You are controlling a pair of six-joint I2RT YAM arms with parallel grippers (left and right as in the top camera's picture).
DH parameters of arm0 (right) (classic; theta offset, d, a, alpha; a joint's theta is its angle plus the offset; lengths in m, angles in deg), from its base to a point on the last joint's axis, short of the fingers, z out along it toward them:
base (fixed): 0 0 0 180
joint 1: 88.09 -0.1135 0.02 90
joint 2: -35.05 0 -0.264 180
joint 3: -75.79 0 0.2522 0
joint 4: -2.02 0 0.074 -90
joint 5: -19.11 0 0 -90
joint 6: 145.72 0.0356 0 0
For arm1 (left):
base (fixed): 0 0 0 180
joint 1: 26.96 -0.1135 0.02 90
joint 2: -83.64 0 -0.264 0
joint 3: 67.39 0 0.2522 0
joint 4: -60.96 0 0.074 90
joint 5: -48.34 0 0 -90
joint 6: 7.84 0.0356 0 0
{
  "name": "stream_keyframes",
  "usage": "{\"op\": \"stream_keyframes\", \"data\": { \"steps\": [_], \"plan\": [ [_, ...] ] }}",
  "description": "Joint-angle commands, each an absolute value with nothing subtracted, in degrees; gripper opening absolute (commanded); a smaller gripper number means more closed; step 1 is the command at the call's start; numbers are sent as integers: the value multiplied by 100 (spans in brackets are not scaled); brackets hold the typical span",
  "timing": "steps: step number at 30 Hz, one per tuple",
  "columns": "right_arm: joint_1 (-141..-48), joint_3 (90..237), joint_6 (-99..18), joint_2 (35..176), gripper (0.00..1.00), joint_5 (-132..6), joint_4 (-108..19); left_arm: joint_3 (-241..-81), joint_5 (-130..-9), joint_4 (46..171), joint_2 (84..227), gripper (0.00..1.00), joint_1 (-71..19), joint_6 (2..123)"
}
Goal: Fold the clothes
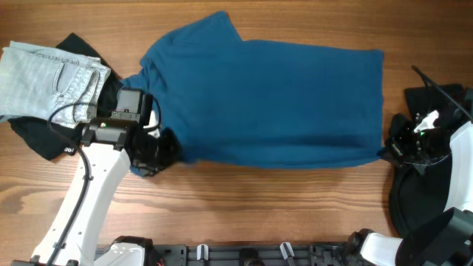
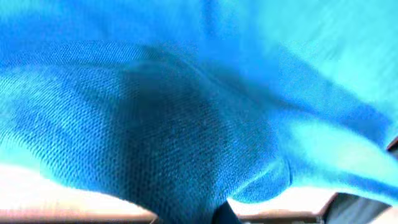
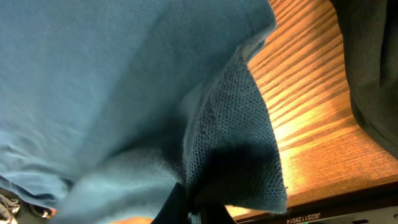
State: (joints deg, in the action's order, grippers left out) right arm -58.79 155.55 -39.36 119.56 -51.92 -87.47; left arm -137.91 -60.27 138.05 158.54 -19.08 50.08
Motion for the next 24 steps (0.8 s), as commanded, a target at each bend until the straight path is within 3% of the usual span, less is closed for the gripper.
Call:
{"op": "stream_keyframes", "data": {
  "steps": [1, 3, 5, 7, 8, 13, 24],
  "plan": [
    [-5899, 15656, -4035, 11884, 4, -5335, -8747, -13854, -5596, 13370, 16039, 4, -1890, 5288],
    [-5899, 15656, -4061, 11884, 4, -5337, -8740, -13854, -5574, 13178, 16293, 6, -1890, 5349],
    [-5899, 15656, -4059, 11886, 4, -5337, -8701, -13854, -5408, 13014, 16505, 22, -1890, 5373],
    [-5899, 15656, -4056, 11886, 4, -5337, -8631, -13854, -5236, 12924, 16706, 47, -1892, 5688],
    [-5899, 15656, -4056, 11886, 4, -5337, -8633, -13854, -5107, 13049, 16765, 50, -1892, 5782],
    [-5899, 15656, -4067, 11886, 4, -5509, -8626, -13788, -4278, 13738, 16783, 53, -1892, 5797],
    [-5899, 15656, -4054, 11886, 4, -5505, -8561, -13030, -4097, 11908, 17191, 47, -1892, 5793]
  ]
}}
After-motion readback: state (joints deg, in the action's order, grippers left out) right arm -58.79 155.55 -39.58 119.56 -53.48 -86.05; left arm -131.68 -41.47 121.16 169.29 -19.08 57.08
